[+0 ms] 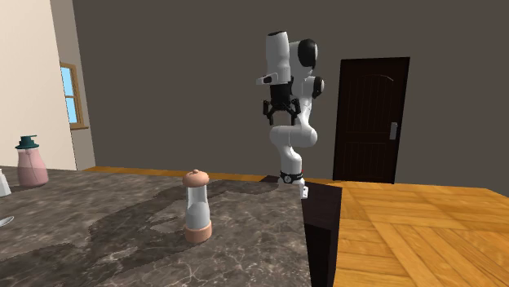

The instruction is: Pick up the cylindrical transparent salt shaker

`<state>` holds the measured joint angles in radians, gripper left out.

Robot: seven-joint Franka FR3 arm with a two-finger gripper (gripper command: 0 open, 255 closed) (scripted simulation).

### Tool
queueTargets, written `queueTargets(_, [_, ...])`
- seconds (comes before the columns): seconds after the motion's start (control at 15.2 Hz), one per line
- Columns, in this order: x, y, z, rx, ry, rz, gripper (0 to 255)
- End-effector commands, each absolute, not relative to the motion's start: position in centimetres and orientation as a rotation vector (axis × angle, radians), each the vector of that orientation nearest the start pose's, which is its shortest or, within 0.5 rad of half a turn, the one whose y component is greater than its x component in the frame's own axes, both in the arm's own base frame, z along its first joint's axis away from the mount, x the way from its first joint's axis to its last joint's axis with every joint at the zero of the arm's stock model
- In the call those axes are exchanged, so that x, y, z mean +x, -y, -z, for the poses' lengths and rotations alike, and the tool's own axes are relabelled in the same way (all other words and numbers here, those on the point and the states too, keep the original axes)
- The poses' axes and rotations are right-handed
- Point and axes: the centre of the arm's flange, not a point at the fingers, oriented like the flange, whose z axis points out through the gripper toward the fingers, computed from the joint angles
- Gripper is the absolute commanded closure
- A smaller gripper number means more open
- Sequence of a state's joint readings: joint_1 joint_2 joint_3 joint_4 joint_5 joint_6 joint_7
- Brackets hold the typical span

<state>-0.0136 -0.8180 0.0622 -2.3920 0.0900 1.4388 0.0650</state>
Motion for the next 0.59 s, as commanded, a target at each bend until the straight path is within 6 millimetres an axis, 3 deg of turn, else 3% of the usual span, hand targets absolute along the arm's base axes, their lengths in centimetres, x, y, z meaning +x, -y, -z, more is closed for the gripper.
queueTargets(0.0, [28.2, -3.0, -57.2, -3.096, -0.052, -0.214, 0])
queueTargets(0.53, [37.4, 0.1, -54.6, -3.067, -0.046, -0.145, 0])
